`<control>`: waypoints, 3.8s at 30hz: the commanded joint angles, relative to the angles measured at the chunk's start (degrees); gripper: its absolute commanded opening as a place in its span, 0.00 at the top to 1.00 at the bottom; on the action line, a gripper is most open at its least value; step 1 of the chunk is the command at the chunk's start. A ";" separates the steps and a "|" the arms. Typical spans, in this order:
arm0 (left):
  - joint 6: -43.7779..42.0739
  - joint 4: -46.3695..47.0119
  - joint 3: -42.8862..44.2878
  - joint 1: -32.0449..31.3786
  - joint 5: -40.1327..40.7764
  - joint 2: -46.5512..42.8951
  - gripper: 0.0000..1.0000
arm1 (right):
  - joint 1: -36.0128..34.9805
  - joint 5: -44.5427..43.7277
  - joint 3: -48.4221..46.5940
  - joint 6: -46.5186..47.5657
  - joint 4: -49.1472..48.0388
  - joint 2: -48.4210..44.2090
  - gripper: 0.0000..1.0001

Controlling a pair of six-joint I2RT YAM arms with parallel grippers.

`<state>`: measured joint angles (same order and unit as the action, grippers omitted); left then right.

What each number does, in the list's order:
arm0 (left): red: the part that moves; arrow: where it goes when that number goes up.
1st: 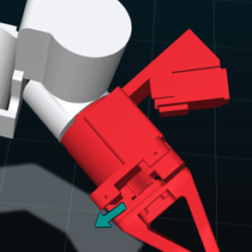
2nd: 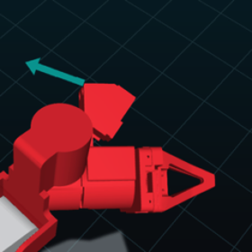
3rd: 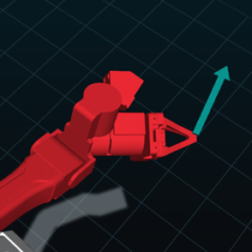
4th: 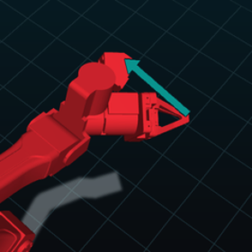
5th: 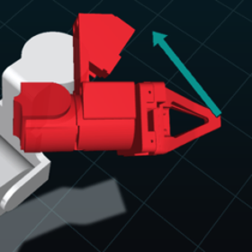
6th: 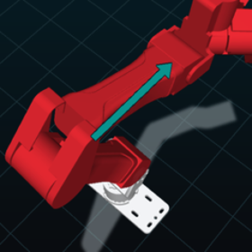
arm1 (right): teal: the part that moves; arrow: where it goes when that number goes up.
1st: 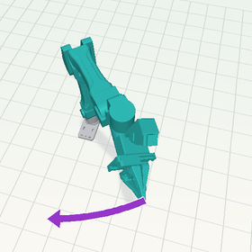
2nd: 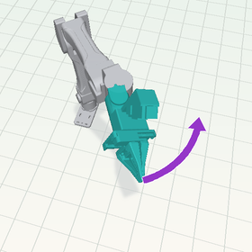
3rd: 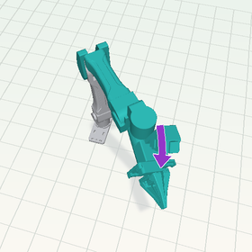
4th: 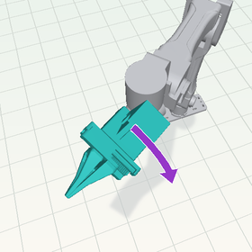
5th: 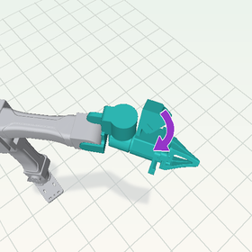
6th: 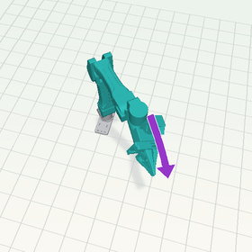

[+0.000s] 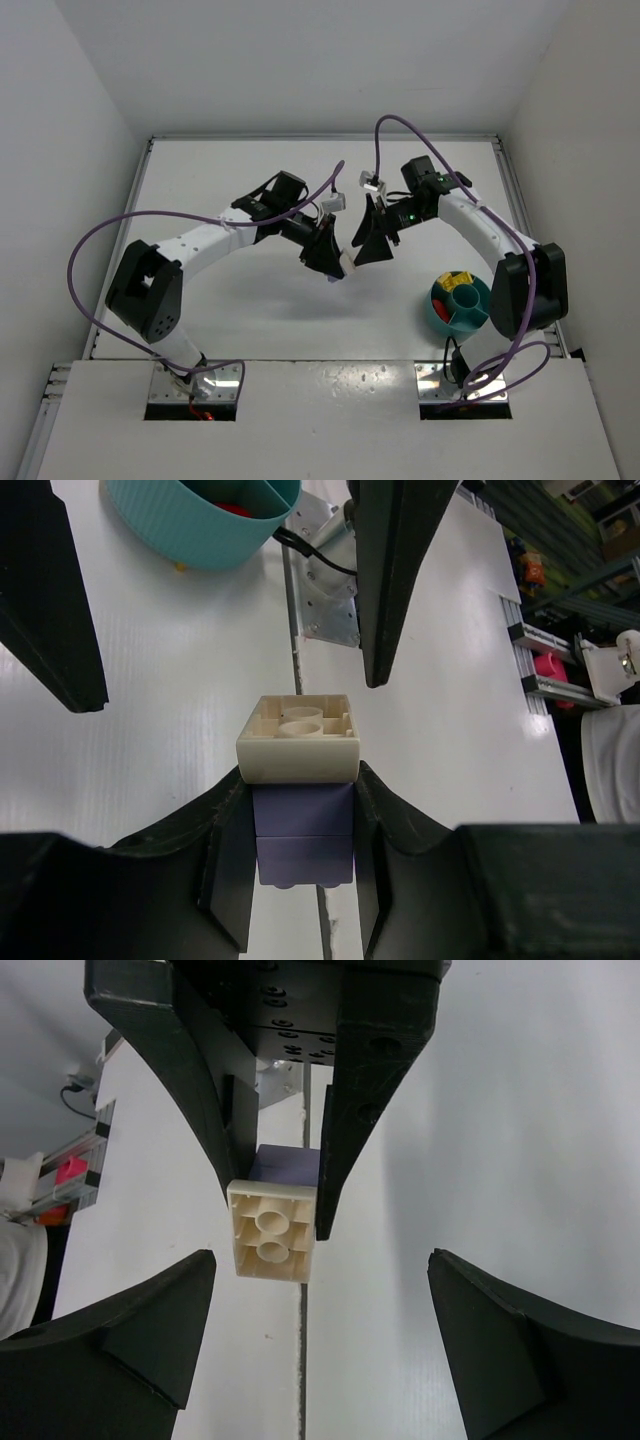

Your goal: Sort the legos into containers by color

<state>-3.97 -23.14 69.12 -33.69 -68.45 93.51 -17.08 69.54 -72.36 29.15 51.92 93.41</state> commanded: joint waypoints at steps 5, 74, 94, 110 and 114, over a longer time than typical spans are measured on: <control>-0.08 2.65 1.62 0.38 -2.92 -0.44 1.00 | -2.07 4.55 -2.26 0.03 -2.00 -0.51 0.15; -8.95 -5.51 -4.44 13.13 0.51 -2.81 1.00 | 15.67 -43.50 26.99 -17.78 -11.31 -49.17 1.00; -15.54 -12.37 -3.12 15.50 -0.72 -2.46 1.00 | 16.20 -57.32 23.76 -16.33 -11.85 -55.71 1.00; -16.07 -12.90 -0.31 16.03 -1.25 1.67 1.00 | 16.20 -60.31 27.72 -0.94 -3.95 -62.13 1.00; -16.07 -13.43 0.31 16.03 -1.25 2.81 1.00 | 16.20 -58.47 21.05 -0.41 7.63 -54.41 1.00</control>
<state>-18.13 -36.62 67.18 -18.59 -67.13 95.74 -1.19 8.51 -46.33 26.11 51.59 34.37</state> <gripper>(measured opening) 0.409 0.354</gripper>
